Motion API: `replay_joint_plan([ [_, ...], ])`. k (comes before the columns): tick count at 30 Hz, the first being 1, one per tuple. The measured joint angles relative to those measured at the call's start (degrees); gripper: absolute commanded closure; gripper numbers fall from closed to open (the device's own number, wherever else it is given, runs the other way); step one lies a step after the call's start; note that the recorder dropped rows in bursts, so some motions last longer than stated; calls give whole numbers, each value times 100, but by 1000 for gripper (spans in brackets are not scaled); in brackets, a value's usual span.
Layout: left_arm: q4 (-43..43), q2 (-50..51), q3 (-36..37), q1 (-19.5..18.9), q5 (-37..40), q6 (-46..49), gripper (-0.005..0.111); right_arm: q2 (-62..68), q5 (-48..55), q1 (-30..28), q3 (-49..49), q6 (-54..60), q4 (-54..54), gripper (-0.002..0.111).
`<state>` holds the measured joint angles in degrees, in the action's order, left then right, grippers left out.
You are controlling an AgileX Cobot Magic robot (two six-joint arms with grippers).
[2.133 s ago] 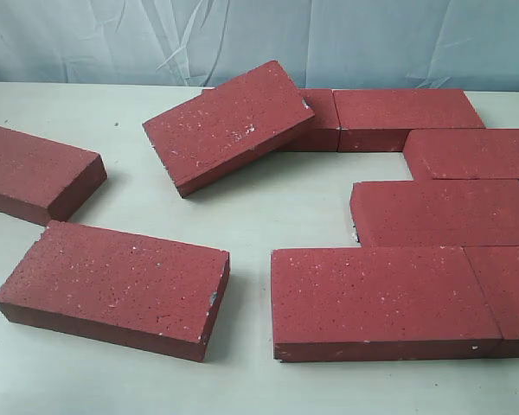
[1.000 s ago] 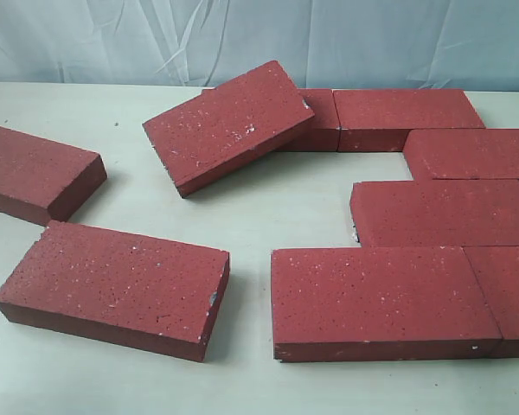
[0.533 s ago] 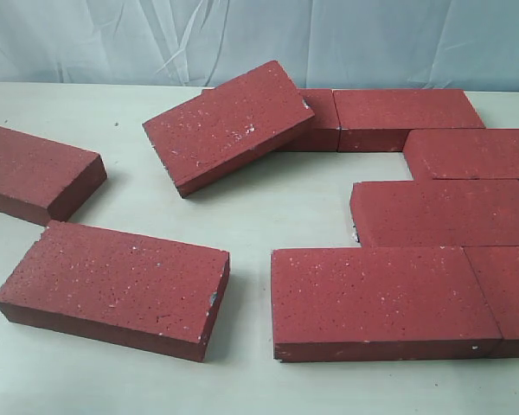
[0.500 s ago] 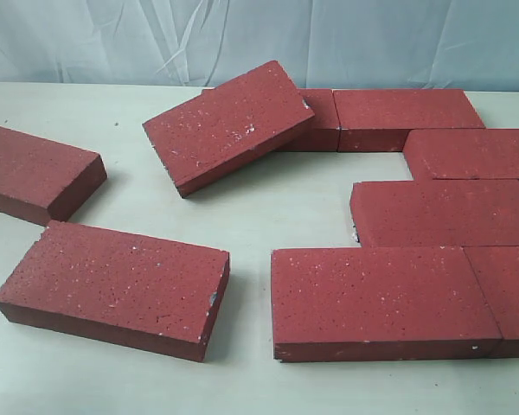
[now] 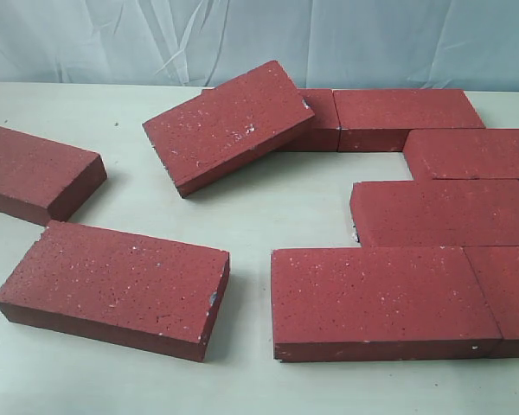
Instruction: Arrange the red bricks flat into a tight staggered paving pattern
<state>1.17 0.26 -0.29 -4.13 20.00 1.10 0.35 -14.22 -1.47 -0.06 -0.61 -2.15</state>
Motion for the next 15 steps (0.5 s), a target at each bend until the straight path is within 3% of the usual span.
replay_joint_plan([
  [15, 0, 0, 0, 0, -12, 0, 107, 1314, 113, 0, -1488, 61, 0, 109],
])
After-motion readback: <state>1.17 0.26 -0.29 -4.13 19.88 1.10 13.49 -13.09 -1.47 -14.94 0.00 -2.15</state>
